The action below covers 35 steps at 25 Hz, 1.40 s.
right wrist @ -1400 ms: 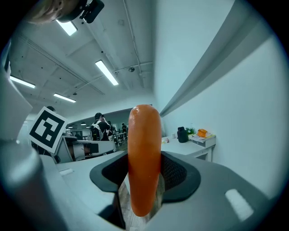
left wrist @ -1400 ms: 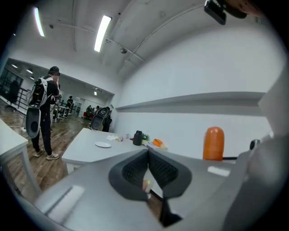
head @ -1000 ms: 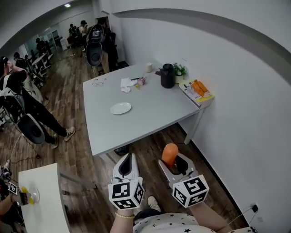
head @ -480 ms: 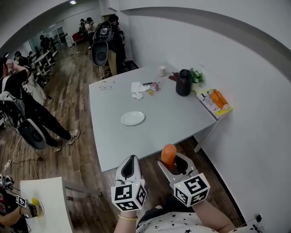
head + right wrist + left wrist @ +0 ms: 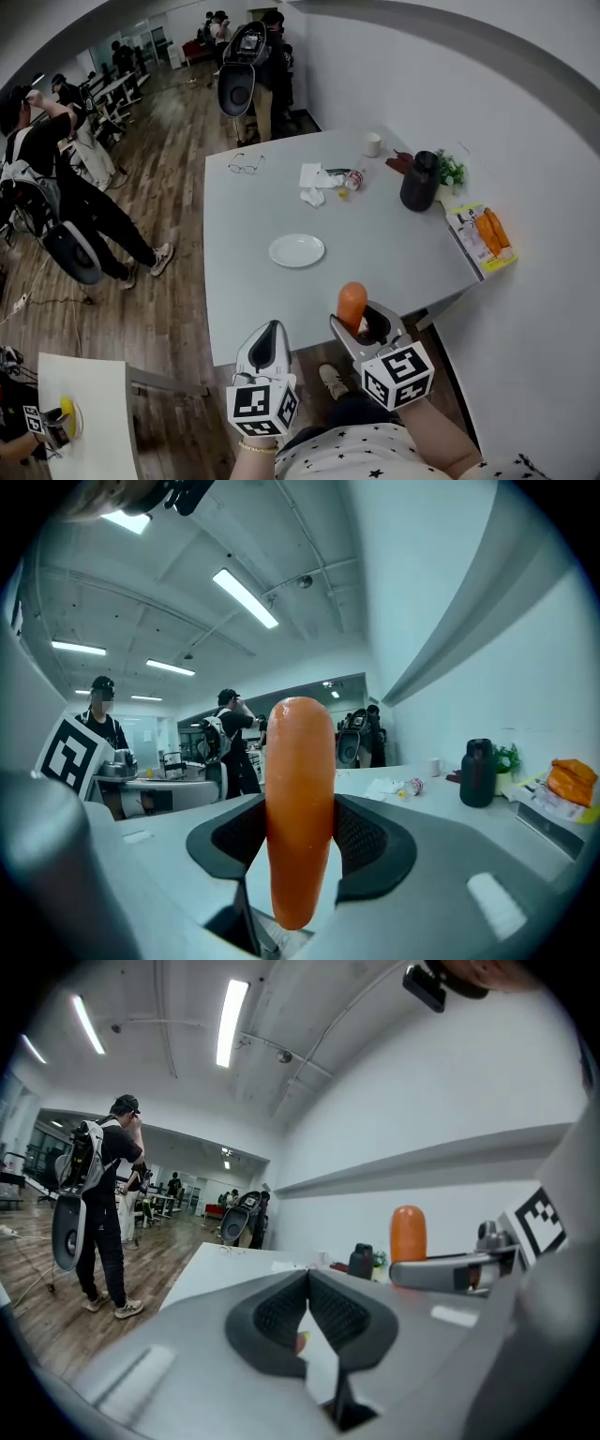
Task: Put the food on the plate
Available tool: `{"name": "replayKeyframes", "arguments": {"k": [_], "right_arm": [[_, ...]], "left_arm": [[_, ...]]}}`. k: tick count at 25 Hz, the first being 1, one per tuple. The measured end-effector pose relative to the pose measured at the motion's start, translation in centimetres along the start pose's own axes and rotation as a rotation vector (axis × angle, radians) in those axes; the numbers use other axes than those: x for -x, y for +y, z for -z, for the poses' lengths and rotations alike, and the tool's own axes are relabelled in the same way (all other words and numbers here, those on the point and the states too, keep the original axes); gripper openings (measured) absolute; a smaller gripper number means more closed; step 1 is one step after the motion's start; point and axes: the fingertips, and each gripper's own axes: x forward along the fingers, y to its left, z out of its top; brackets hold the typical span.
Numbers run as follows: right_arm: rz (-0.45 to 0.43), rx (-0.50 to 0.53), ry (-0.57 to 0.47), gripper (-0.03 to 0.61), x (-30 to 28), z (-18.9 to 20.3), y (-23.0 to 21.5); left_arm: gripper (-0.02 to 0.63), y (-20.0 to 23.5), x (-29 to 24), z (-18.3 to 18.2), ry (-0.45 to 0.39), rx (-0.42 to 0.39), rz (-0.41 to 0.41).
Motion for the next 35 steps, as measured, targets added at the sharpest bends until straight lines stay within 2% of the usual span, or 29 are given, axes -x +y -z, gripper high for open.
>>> {"name": "replayKeyframes", "arguments": {"k": [7,15,21,26,29,35], "right_arm": [[-0.121,0.092,0.111,0.215,-9.4,-0.7,-4.2],[-0.312,0.313,0.285,0.215,-20.9,1.8,-7.5],[-0.483,0.591,0.519,0.215,-28.4,6.1,-9.0],[-0.642,0.771,0.751,0.215,-31.9,10.6,-9.2],[-0.698,0.830,0.863,0.215,-33.1,12.9,-9.2],[-0.728,0.861,1.003,0.215,-34.8,15.7,-9.1]], "left_arm": [[0.008,3.5,-6.6,-0.7,0.033,0.047,-0.061],[0.008,6.1,-12.8,-0.7,0.041,0.060,-0.109],[0.008,7.5,-15.5,0.3,0.067,0.055,-0.179],[0.008,8.0,-16.6,0.9,0.090,0.073,-0.198],[0.008,8.0,-17.2,1.2,0.097,0.083,-0.203],[0.008,7.6,-17.6,2.2,0.112,0.100,-0.209]]}}
